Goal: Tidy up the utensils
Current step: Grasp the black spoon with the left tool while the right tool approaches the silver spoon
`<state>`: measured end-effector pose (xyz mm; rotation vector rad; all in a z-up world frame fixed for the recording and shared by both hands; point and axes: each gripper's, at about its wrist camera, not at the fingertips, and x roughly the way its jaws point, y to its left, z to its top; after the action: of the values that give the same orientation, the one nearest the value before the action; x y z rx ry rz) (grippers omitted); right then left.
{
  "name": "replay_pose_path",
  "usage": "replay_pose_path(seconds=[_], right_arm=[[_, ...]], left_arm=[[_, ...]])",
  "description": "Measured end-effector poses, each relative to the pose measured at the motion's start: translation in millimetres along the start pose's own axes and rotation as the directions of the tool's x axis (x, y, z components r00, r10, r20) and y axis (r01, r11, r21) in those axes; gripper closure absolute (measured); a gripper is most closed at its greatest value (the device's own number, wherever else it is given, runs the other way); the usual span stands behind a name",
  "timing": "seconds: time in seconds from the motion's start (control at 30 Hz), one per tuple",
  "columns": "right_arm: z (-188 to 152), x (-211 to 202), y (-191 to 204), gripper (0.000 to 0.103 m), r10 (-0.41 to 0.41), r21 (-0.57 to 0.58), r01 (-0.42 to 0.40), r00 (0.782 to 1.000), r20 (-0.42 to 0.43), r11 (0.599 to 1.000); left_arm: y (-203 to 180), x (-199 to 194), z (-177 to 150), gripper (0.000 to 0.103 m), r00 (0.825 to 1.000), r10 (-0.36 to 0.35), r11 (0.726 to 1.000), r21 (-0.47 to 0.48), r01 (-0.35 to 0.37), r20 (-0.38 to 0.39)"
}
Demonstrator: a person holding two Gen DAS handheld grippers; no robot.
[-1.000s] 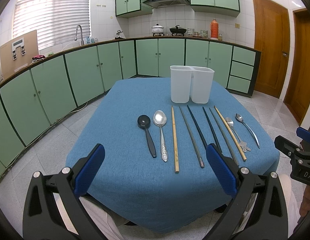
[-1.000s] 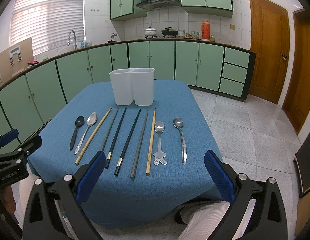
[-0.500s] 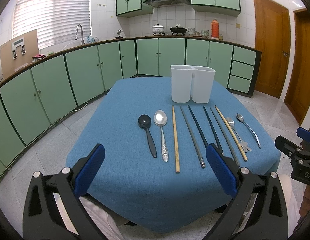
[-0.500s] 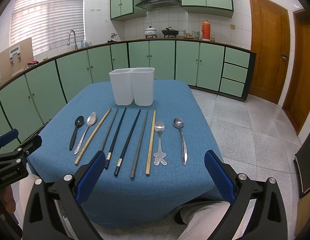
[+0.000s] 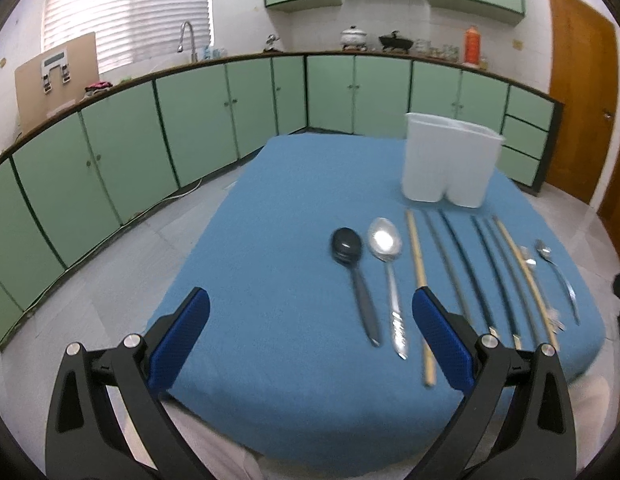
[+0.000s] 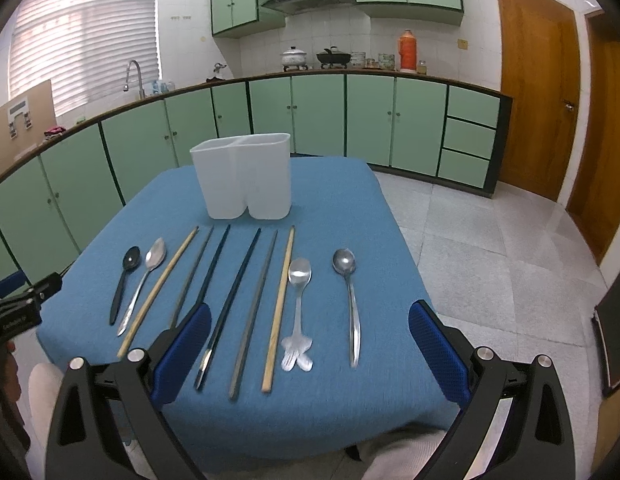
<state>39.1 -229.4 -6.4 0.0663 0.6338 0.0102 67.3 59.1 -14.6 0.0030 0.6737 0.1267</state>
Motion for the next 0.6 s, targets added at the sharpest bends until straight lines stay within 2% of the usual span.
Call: replay_pose_path(seconds=[0.23, 0.37, 0.6], right_arm=[[17.3, 48.2, -12.2, 0.008, -0.030, -0.027, 0.029, 0.999, -0.041, 0.999], [22.9, 64.8, -18.3, 0.016, -0.040, -0.023, 0.039, 0.998, -0.053, 0.999], [24.9, 84.7, -19.0, 0.025, -0.044, -0.046, 0.041, 0.996, -0.076, 0.998]], left_arm=[[-1.8, 60.3, 24.8, 0.005, 0.994, -0.006, 1.000, 0.015, 0.008, -0.108], [-7.7, 95.5, 35.8, 0.005, 0.986, -0.017, 1.000, 0.010, 0.019, -0.167], [-9.3, 132.5, 46.5, 0.007, 0.977, -0.006, 1.000, -0.013, 0.003, -0.211]])
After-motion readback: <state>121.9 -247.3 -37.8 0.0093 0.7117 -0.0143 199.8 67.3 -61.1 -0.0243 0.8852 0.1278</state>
